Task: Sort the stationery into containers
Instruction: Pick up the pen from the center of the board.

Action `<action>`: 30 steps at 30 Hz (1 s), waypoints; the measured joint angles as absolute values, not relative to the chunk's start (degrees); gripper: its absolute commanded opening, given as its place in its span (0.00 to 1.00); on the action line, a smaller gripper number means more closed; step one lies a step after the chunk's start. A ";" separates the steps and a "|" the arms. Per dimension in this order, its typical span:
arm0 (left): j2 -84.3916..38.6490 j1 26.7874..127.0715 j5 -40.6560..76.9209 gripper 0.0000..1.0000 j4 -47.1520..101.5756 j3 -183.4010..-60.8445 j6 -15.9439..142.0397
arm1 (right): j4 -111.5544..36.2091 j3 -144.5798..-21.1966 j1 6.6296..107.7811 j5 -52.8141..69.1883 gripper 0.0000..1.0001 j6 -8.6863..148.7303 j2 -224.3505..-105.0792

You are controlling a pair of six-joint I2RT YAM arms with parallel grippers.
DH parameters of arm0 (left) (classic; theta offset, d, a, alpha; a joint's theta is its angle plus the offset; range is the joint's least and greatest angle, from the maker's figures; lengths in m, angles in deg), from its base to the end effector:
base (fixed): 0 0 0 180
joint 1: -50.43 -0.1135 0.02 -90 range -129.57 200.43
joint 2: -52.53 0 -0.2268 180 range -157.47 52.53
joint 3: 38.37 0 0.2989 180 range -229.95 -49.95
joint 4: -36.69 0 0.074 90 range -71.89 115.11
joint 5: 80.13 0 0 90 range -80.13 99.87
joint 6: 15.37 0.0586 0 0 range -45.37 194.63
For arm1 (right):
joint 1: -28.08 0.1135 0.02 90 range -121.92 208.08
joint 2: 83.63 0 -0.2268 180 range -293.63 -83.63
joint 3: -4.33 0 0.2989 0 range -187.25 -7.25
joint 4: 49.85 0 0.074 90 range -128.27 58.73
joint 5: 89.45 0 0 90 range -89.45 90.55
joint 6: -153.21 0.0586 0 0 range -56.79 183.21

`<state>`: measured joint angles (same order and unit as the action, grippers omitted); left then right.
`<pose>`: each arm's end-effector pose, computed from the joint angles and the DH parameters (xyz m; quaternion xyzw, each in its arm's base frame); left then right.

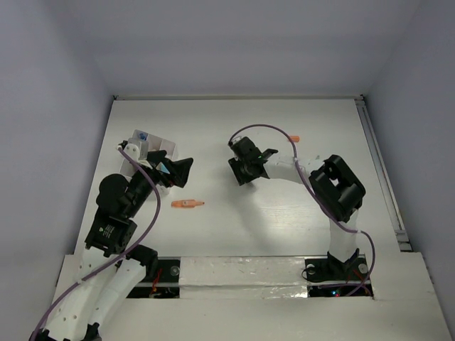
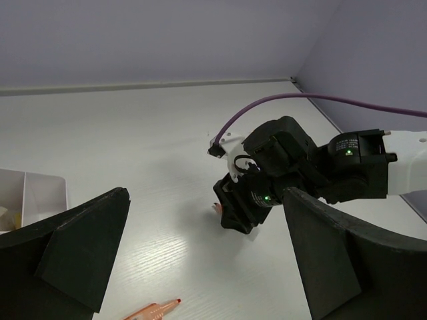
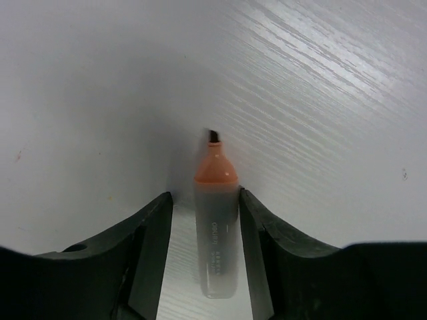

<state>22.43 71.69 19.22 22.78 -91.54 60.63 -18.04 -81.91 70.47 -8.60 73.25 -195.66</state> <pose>0.2099 -0.0919 0.3654 0.1028 0.6410 -0.2802 0.7071 0.3348 0.2930 0.0824 -0.2453 0.9255 0.0541 0.2833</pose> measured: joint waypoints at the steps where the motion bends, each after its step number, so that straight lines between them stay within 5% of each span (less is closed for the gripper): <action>1: 22.27 71.69 19.46 0.99 22.78 -91.54 60.58 | -18.02 -82.13 70.47 -8.58 0.42 73.32 -195.79; 8: 17.05 71.69 23.54 0.99 23.20 -91.54 58.16 | -18.06 -82.82 70.49 -8.93 0.07 74.04 -196.30; 11: 15.80 71.69 26.12 0.99 24.46 -89.94 55.95 | -18.13 -82.78 70.45 -9.82 0.02 74.96 -196.23; 17: 17.44 71.69 32.26 0.98 28.46 -83.23 49.42 | -19.35 -78.54 69.73 -12.19 0.00 78.54 -191.14; 23: 15.21 74.83 35.35 0.52 39.09 -76.78 41.72 | -26.94 -73.69 69.27 -11.95 0.00 83.11 -176.03; 30: 4.79 81.41 33.12 0.60 47.33 -73.74 38.07 | -39.48 -68.77 71.43 -10.98 0.00 88.90 -166.35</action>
<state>4.79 81.41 33.12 47.33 -73.74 38.07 -39.48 -68.77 71.43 -10.98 88.90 -166.35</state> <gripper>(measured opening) 0.588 0.319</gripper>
